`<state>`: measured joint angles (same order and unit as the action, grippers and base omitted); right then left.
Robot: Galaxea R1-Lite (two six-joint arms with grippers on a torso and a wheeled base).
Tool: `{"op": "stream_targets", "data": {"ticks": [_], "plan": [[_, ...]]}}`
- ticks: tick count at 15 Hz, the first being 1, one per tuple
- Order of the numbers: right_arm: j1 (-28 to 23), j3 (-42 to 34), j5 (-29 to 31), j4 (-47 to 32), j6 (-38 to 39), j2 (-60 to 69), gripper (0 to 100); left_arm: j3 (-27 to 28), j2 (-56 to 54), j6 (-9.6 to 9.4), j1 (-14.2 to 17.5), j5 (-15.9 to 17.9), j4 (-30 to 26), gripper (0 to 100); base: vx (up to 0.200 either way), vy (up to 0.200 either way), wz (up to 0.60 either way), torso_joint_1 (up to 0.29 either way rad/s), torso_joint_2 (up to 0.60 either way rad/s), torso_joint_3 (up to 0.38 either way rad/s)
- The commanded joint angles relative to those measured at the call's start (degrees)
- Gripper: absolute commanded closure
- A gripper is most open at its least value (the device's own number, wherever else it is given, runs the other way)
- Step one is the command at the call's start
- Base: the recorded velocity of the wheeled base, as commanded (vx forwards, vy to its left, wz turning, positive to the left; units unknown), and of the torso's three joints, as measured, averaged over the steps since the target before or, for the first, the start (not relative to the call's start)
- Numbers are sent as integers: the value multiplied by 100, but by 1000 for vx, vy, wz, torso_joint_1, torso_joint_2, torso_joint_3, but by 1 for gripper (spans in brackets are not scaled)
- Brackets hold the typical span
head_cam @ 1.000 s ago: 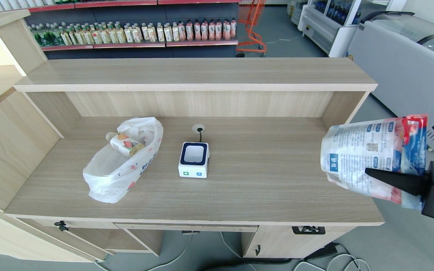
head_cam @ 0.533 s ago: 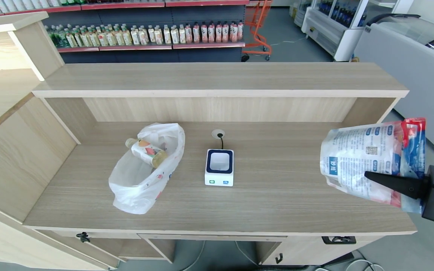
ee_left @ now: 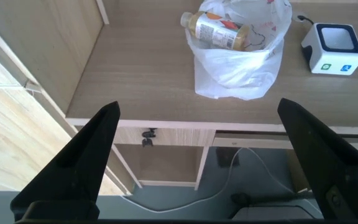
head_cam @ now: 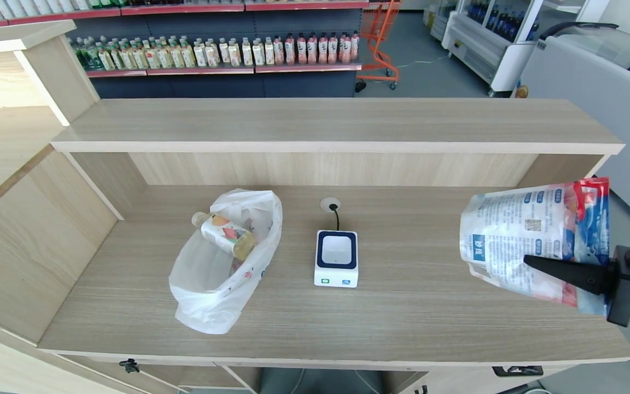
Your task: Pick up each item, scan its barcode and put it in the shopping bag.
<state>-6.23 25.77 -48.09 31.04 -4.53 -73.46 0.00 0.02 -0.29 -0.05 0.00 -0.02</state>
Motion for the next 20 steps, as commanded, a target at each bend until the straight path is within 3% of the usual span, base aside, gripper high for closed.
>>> {"op": "stream_targets", "data": {"ticks": [1, 3, 5, 12, 17, 20], "plan": [[-10, -2, 10, 8, -12, -160, 100, 0, -2, 20, 5, 0, 2, 0, 200, 0, 0, -17, -2, 2], [43, 112, 28, 25, -144, -441, 100, 0, -2, 20, 5, 0, 2, 0, 0, 0, 0, 0, 0, 0], [245, 244, 28, 25, -777, -863, 100, 0, -2, 20, 5, -9, 2, 0, 0, 0, 0, 0, 0, 0], [1757, 552, 186, 8, -2324, -1751, 100, 0, -2, 20, 5, 0, 2, 0, 0, 0, 0, 0, 0, 0], [1766, 807, 256, 8, -4161, -2515, 100, 0, -2, 20, 5, -9, 2, 0, 0, 0, 0, 0, 0, 0], [1933, 1193, 485, 16, -4574, -2858, 100, 0, -2, 20, 5, 0, 2, 0, 0, 0, 0, 0, 0, 0]]}}
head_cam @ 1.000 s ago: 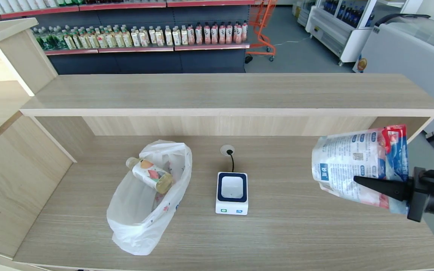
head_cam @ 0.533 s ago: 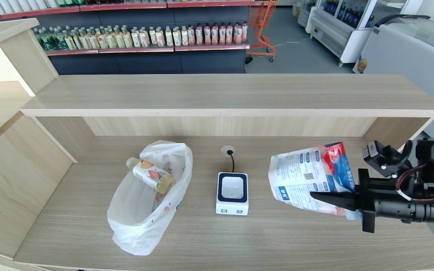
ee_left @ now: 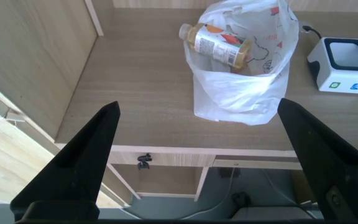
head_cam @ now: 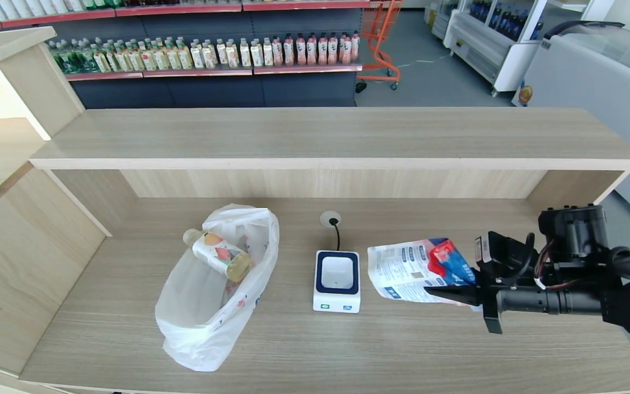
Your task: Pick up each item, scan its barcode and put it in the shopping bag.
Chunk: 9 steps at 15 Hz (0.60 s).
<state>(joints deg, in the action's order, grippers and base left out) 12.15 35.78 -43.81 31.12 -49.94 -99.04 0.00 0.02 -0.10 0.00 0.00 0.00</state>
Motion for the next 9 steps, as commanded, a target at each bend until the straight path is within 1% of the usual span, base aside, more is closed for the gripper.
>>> {"op": "stream_targets", "data": {"ticks": [1, 5, 9], "plan": [[182, 298, 92, 25, -50, -415, 100, 0, -2, 1, 0, 0, 0, 0, 0, 0, 0, 0, 0, 0], [446, 632, 92, 52, -77, -810, 100, 0, -2, 1, 0, -9, 0, 0, 0, 0, 0, 0, 0, 0], [455, 1124, 83, 61, -402, -1206, 100, 0, -2, 1, 0, 0, 0, 0, 0, 0, 0, 0, 0, 0]]}}
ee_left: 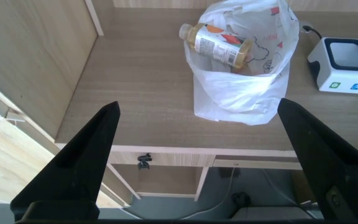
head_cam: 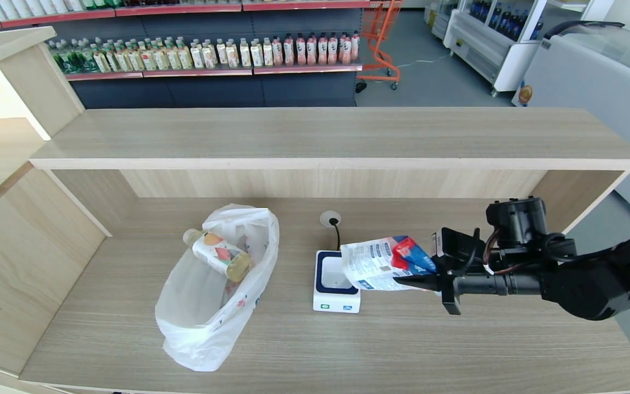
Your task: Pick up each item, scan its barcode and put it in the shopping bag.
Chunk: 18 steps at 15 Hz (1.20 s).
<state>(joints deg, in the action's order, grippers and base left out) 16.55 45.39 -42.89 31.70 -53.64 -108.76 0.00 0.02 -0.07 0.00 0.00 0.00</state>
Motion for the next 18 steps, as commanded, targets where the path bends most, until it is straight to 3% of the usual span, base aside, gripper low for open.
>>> {"op": "stream_targets", "data": {"ticks": [1, 6, 18], "plan": [[58, 225, -18, 3, -68, -286, 100, 0, -2, -1, 0, 0, 0, 0, 0, 0, 0, 0, 0, 0], [208, 313, -97, 434, -15, -637, 100, 0, -2, -1, 0, -9, 0, 0, 0, 0, 0, 0, 0, 0], [181, 383, -273, 443, 11, -875, 100, 0, -2, -1, 0, 0, 0, 0, 0, 0, 0, 0, 0, 0]]}}
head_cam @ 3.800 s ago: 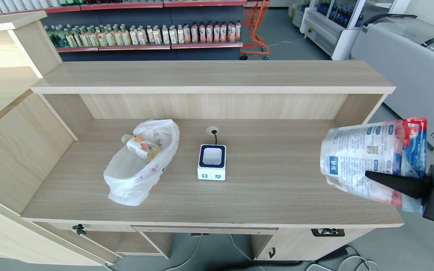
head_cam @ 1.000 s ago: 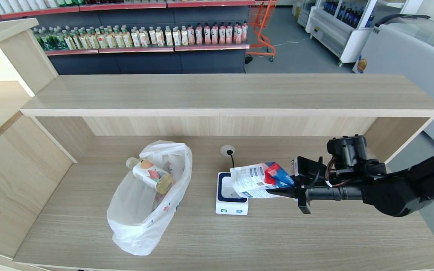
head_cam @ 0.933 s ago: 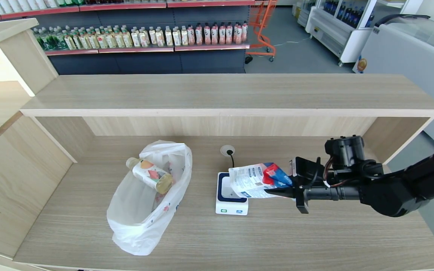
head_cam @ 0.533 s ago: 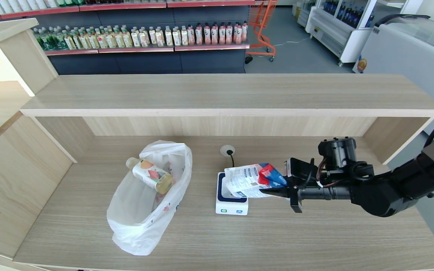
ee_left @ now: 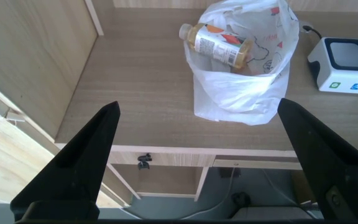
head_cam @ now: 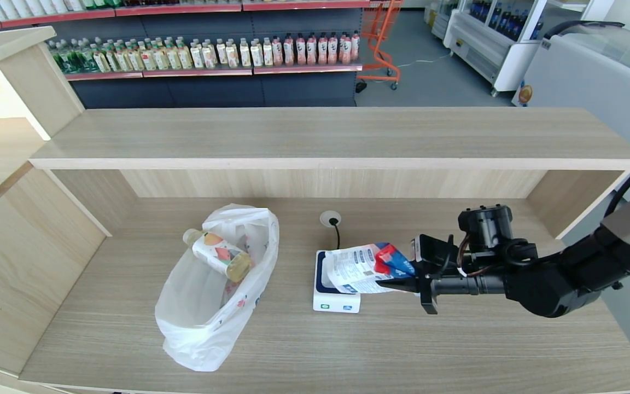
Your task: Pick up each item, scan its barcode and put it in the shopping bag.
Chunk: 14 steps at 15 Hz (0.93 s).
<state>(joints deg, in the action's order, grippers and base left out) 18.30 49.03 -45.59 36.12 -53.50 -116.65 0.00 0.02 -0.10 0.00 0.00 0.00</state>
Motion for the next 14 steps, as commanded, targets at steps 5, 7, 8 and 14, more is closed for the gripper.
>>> {"op": "stream_targets", "data": {"ticks": [5, 7, 8, 14], "plan": [[16, 335, -196, 35, 86, -306, 100, 0, -2, 1, 0, -9, 0, 0, 0, 0, 0, 0, 0, 0], [16, 432, -204, 62, 218, -341, 100, 0, -2, 1, 0, 0, 0, 0, 0, 0, 0, 0, 0, 0], [25, 476, -213, 79, 244, -376, 100, 0, -2, 1, 0, -9, 0, 0, 0, 0, 0, 0, 0, 0], [16, 467, -415, 281, 262, -631, 100, 0, -2, 1, 9, -9, 0, 0, 0, 0, 0, 0, 0, 0]]}}
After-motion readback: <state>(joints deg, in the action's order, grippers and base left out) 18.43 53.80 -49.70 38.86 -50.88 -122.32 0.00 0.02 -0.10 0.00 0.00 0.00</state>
